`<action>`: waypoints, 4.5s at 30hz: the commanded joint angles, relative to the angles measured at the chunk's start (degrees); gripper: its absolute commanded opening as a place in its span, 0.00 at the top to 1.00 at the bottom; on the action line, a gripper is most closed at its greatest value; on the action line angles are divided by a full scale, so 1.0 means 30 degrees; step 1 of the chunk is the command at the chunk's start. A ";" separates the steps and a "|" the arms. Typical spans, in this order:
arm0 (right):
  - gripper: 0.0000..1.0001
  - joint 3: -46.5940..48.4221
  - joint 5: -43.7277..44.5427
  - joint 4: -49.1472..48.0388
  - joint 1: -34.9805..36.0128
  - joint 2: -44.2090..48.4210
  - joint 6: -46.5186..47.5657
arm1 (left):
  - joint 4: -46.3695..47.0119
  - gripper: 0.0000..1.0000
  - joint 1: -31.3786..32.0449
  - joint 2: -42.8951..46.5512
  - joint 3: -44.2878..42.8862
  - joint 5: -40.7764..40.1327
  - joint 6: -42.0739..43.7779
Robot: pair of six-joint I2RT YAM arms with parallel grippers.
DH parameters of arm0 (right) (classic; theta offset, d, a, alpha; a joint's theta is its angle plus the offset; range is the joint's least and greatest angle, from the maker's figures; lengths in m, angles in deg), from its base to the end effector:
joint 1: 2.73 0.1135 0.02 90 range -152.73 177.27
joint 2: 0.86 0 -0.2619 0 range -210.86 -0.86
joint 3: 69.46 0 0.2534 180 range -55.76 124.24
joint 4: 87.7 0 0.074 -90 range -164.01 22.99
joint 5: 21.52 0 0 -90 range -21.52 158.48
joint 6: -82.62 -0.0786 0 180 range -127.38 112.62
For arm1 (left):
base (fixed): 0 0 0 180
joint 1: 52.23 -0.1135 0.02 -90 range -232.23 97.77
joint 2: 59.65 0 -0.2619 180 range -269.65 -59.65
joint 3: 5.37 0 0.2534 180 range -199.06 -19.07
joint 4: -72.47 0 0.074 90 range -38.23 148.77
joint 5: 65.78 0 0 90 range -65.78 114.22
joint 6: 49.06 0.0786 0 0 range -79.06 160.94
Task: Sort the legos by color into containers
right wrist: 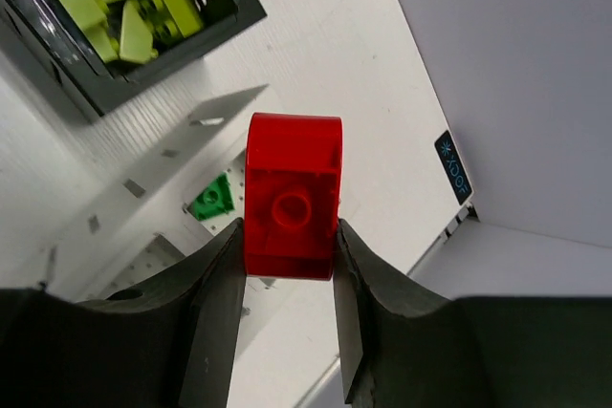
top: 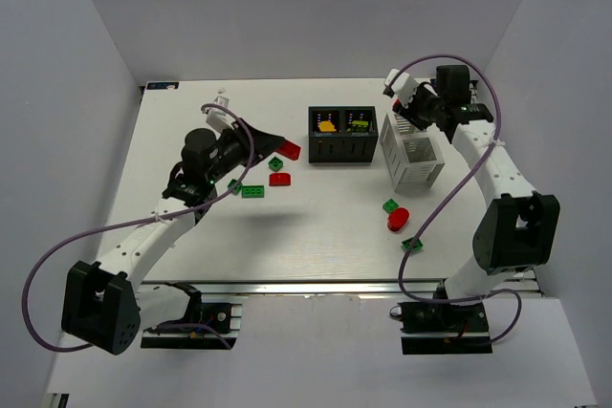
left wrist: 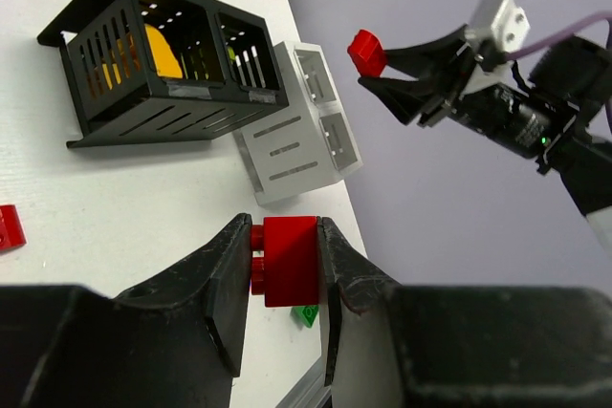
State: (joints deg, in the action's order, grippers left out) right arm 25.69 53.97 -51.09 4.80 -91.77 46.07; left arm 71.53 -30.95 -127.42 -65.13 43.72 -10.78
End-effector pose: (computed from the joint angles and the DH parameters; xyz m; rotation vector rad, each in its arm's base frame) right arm 0.3976 0.0724 0.3137 -1.2021 1.7493 -0.2062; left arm 0.2869 -0.1399 0.2976 -0.2249 1.8687 -1.2041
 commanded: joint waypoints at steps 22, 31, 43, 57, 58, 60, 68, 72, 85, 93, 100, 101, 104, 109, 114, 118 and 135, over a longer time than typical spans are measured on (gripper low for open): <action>0.83 0.4343 0.4511 0.5456 -0.0195 -0.4264 0.7611 | -0.0472 0.95 0.0027 0.2228 0.1526 -0.0116 0.0894; 0.28 0.4813 0.4424 0.5018 -0.0195 -0.4793 0.7993 | -0.0033 0.94 0.0027 0.2316 0.1497 0.0323 0.0484; 0.11 0.7136 0.2195 0.1051 -0.2123 -0.3273 -0.5094 | 0.0201 0.95 0.1694 -0.2395 -0.2886 0.0909 0.1391; 0.65 -0.2063 -0.9873 -0.0926 -0.6084 0.4491 -1.0141 | 0.5007 0.92 0.5122 -1.5138 -1.4900 0.0387 -0.0747; 0.62 -0.2391 -0.9902 -0.0901 -0.6055 0.4755 -1.0083 | 0.4920 0.92 0.5269 -1.5841 -1.5750 0.0092 -0.0718; 0.60 -0.2976 -1.0107 -0.0726 -0.6055 0.5254 -0.9908 | 0.5210 0.92 0.5563 -1.7747 -1.7855 -0.0551 -0.0805; 0.56 -0.4971 -0.9872 -0.2597 -0.6143 0.6895 -1.1194 | 0.5480 0.93 0.6441 -2.1762 -2.2726 -0.2953 0.0743; 0.55 -0.5703 -0.9873 -0.3243 -0.6172 0.7277 -1.1693 | 0.4423 0.93 0.6764 -2.3550 -2.5159 -0.3805 0.1800; 0.54 -0.6378 -1.0078 -0.3948 -0.6729 0.7688 -1.2456 | 0.2576 0.88 0.7292 -2.5370 -2.7331 -0.4628 0.3032; 0.53 -0.6701 -1.0107 -0.3801 -0.6817 0.7951 -1.2456 | 0.1492 0.69 0.7468 -2.5428 -2.7302 -0.5096 0.3121; 0.53 -0.6730 -1.0195 -0.3567 -0.6846 0.8039 -1.2251 | 0.1023 0.47 0.7614 -2.5341 -2.7448 -0.5330 0.3238; 0.53 -0.6730 -1.0224 -0.3509 -0.6846 0.8039 -1.2222 | 0.0877 0.45 0.7614 -2.5341 -2.7564 -0.5360 0.3238; 0.52 -0.6584 -1.0283 -0.3245 -0.6846 0.8039 -1.2017 | 0.0701 0.40 0.7673 -2.5224 -2.7857 -0.5302 0.3209; 0.51 -0.6320 -1.0517 -0.2719 -0.6846 0.8010 -1.1782 | 0.0817 0.39 0.7761 -2.4844 -2.8238 -0.5301 0.3150; 0.46 -0.5619 -1.1920 -0.0877 -0.6846 0.7659 -1.0468 | 0.0058 0.52 0.7790 -2.3382 -2.8153 -0.5213 0.4318; 0.42 -0.4097 -1.4557 0.4562 -0.6525 0.6636 -0.5645 | -0.0471 0.90 0.7324 -1.9029 -2.4038 -0.5418 0.5843; 0.11 -0.9128 -0.2732 0.4555 -0.0904 0.7452 -0.8257 | -0.7120 0.02 0.2634 0.0727 -0.2470 -1.1302 0.4469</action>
State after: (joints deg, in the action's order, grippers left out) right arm 0.66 34.50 -28.36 -0.56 -72.30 33.79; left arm 56.79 -23.71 -129.60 -78.13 18.52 2.99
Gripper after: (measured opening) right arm 0.888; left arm 0.978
